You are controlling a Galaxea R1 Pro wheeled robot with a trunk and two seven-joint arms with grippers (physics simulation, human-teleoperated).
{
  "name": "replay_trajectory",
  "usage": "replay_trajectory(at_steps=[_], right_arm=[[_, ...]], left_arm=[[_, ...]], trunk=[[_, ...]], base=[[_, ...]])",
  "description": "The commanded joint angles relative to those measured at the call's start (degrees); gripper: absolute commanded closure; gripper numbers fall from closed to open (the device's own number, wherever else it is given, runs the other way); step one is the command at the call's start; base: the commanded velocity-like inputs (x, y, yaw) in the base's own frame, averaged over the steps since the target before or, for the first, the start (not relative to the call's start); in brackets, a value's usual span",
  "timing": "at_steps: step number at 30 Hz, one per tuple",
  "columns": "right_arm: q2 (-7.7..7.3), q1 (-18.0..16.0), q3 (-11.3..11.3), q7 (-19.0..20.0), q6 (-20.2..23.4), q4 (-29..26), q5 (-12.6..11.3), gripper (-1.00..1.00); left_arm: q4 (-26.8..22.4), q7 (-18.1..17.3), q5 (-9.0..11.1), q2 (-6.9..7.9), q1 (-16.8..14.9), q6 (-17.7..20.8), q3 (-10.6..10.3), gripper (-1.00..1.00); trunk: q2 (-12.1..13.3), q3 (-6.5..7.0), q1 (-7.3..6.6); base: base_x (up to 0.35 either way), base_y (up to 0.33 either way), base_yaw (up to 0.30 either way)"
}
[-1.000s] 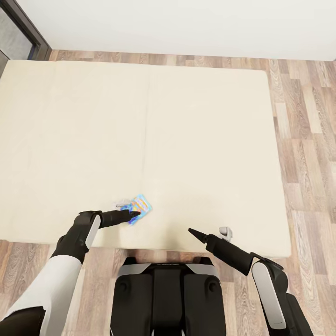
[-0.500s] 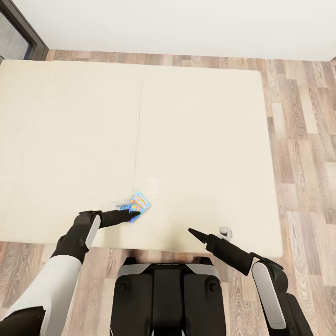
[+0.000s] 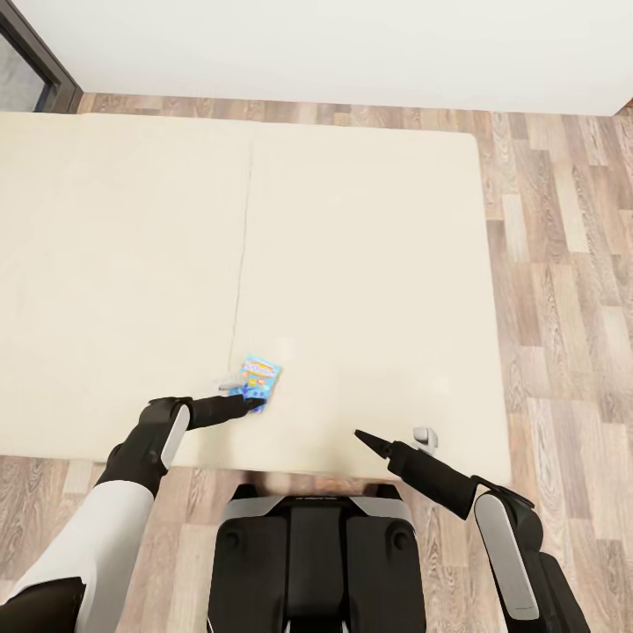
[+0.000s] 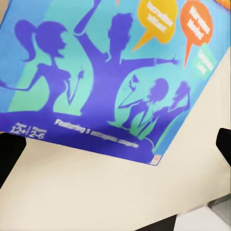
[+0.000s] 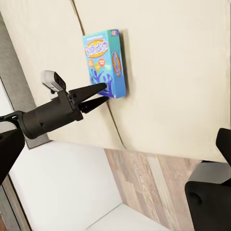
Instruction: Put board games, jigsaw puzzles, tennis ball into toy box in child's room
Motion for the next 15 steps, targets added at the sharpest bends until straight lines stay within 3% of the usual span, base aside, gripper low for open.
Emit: replay_trajectory(at_steps=[1,7,15], right_arm=[[0.03,0.0,-0.1,0.3,0.4,0.0,0.1,-1.00],[0.05,0.0,-0.1,0.3,0.4,0.0,0.1,-1.00],[0.00,-0.1,-0.1,0.3,0.4,0.0,0.1,-1.00]], left_arm=[[0.0,-0.1,0.6,-0.03,0.0,0.6,0.1,-1.00],[0.0,-0.1,0.6,-0.03,0.0,0.6,0.1,-1.00],[0.0,-0.1,0.6,-0.03,0.0,0.6,0.1,-1.00]], trunk=[[-0.1,-0.06,0.04],[-0.1,-0.03,0.04],[-0.1,0.40,0.04]], base=[[0.000,-0.148,0.000],[0.000,-0.042,-0.012],[0.000,-0.002,-0.141]])
